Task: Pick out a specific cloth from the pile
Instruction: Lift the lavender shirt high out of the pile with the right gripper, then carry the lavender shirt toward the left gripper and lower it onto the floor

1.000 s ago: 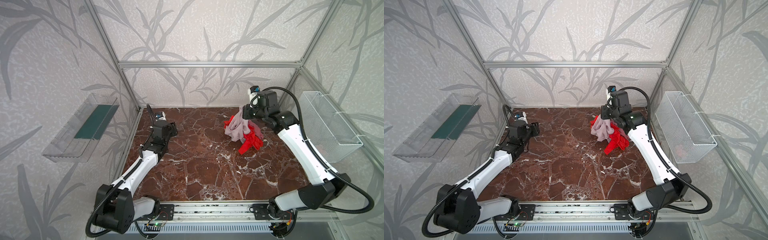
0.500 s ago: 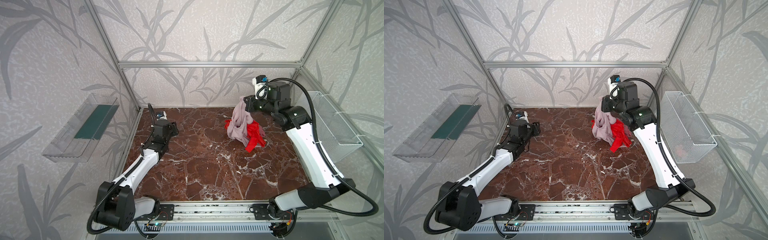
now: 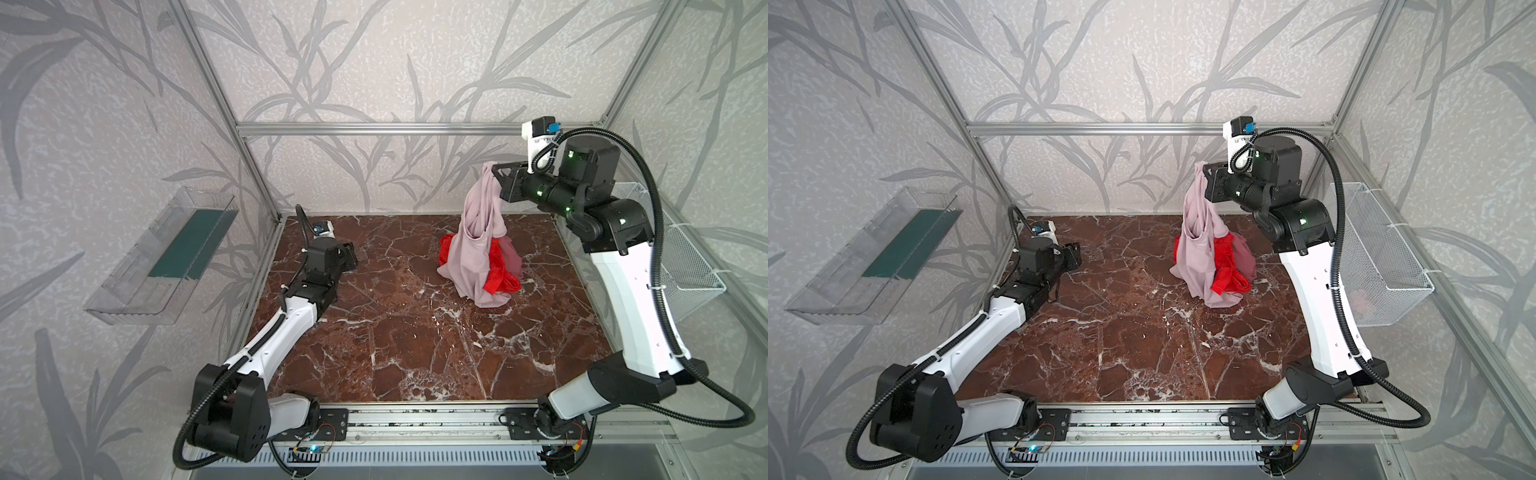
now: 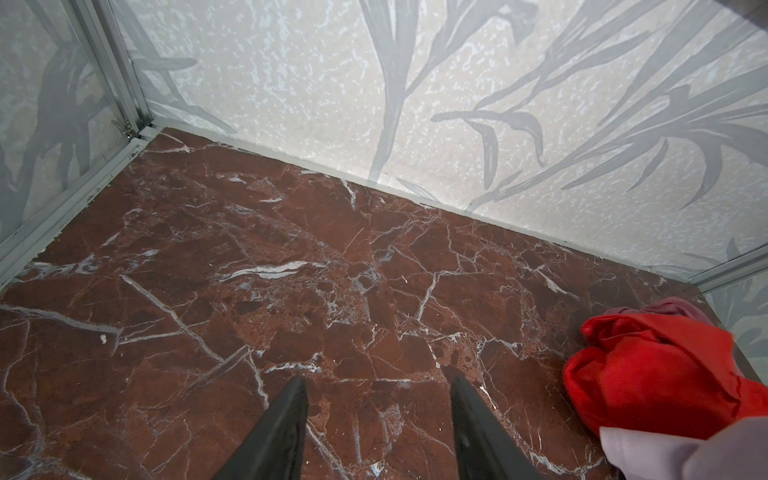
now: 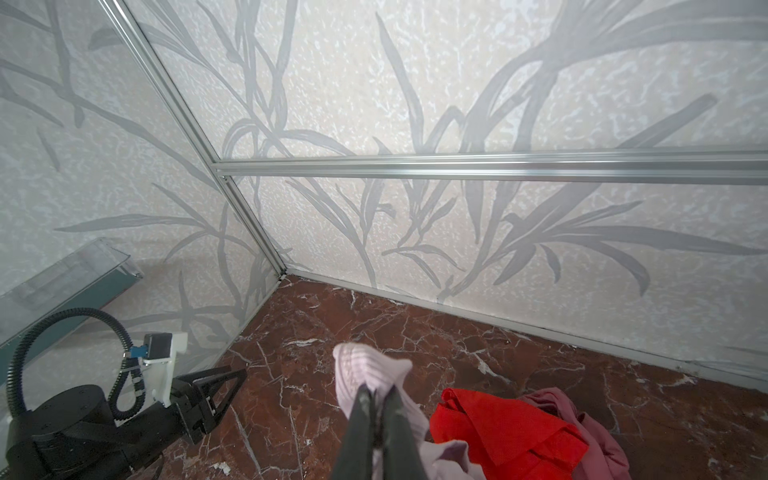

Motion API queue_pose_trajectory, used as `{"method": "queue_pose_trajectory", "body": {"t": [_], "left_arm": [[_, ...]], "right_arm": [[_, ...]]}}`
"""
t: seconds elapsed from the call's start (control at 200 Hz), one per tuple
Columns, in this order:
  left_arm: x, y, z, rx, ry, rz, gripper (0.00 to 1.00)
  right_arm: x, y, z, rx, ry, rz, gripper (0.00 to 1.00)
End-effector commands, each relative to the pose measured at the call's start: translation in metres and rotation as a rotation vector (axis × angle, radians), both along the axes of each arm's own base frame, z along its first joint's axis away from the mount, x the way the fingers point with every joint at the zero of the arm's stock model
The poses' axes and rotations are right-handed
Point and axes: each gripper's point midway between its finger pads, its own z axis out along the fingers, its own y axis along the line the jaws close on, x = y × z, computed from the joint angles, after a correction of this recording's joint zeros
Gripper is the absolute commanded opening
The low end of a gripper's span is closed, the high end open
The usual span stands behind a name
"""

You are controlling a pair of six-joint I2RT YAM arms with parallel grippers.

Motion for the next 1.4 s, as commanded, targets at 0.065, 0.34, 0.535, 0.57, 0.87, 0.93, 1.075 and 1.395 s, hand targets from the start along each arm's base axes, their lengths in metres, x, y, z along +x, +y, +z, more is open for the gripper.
{"method": "queue_pose_trajectory", "body": {"t": [0.065,0.34,0.535,0.57,0.87,0.93,1.075,1.395], "left_arm": [[-0.005,-0.003,0.029,-0.031,-0.054,-0.014,0.53],[-0.015,-0.002,0.047,-0.041,-0.09,-0.021,0.53],[-0.025,-0.001,0.059,-0.054,-0.113,-0.028,0.53],[-0.027,0.0,0.062,-0.058,-0.118,-0.025,0.52],[-0.05,0.006,0.078,-0.057,-0.087,-0.014,0.51],[-0.056,0.008,0.082,-0.06,-0.083,-0.01,0.5],[-0.072,0.012,0.094,-0.079,-0.094,-0.006,0.49],[-0.109,0.022,0.105,-0.081,-0.092,0.007,0.49]], "right_arm": [[-0.015,0.002,0.033,0.055,-0.067,0.053,0.0],[-0.047,0.016,0.067,0.148,-0.105,0.19,0.0],[-0.065,0.018,0.084,0.189,-0.131,0.241,0.0],[-0.069,0.019,0.086,0.2,-0.13,0.256,0.0],[-0.091,0.034,0.103,0.299,-0.111,0.382,0.0],[-0.098,0.042,0.102,0.297,-0.107,0.414,0.0],[-0.113,0.061,0.105,0.289,-0.115,0.463,0.0],[-0.128,0.134,0.083,0.214,-0.061,0.585,0.0]]}}
